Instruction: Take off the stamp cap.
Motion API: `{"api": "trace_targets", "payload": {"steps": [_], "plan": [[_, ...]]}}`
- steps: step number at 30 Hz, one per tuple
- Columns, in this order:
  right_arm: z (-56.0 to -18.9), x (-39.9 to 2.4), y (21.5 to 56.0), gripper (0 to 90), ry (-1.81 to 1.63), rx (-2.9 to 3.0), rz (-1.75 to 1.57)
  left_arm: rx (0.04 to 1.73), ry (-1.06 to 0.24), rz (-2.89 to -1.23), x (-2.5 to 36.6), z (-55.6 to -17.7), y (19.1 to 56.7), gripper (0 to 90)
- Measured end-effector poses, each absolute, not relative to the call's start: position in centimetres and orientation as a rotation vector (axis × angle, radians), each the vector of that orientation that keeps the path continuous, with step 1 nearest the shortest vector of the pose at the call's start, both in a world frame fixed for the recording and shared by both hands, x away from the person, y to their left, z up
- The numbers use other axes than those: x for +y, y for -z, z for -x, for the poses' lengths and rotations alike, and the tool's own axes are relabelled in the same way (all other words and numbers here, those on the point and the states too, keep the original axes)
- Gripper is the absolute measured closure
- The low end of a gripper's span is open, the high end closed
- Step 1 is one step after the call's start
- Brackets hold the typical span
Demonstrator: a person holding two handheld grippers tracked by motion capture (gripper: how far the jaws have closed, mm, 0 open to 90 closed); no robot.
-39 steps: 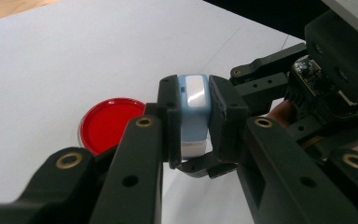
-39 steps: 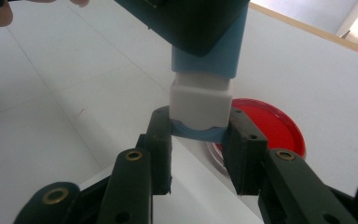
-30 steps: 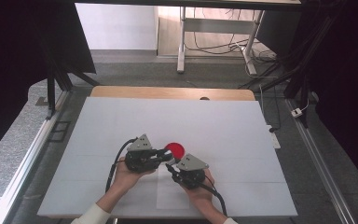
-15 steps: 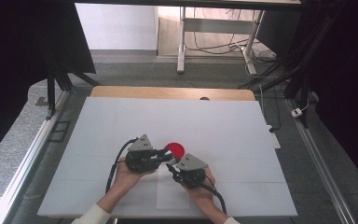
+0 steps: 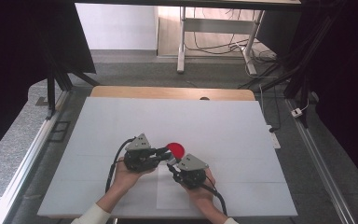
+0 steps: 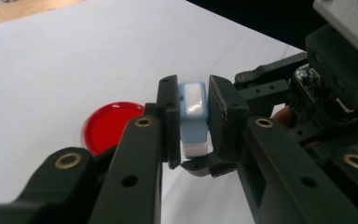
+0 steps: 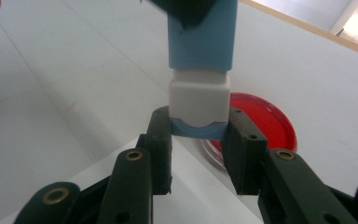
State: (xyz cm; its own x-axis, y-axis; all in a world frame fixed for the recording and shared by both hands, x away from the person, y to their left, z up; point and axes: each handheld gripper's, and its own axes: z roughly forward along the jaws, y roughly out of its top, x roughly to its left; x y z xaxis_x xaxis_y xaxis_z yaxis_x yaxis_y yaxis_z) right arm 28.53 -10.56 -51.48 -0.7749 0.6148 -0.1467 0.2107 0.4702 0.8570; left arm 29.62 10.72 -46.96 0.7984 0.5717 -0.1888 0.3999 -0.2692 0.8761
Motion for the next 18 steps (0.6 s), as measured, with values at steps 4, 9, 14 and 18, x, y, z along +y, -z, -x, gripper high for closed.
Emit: {"api": "trace_targets", "payload": {"steps": [4, 9, 14, 18], "plan": [[-28.7, -10.7, 51.7, 64.8, -1.206, 2.31, -0.701, 0.746, -0.226, -1.849, 11.4, -29.6, 46.7, 89.3], [-29.0, -10.9, 51.6, 65.0, -1.237, 2.291, -0.692, 0.764, -0.171, -1.878, 11.3, -29.9, 47.1, 84.5], [-28.7, -10.9, 51.6, 65.2, -1.255, 2.27, -0.681, 0.777, -0.178, -1.845, 11.6, -29.9, 46.8, 64.0], [-28.6, -11.0, 51.4, 65.3, -1.274, 2.253, -0.678, 0.845, -0.152, -1.812, 12.2, -30.5, 47.0, 50.8]]}}
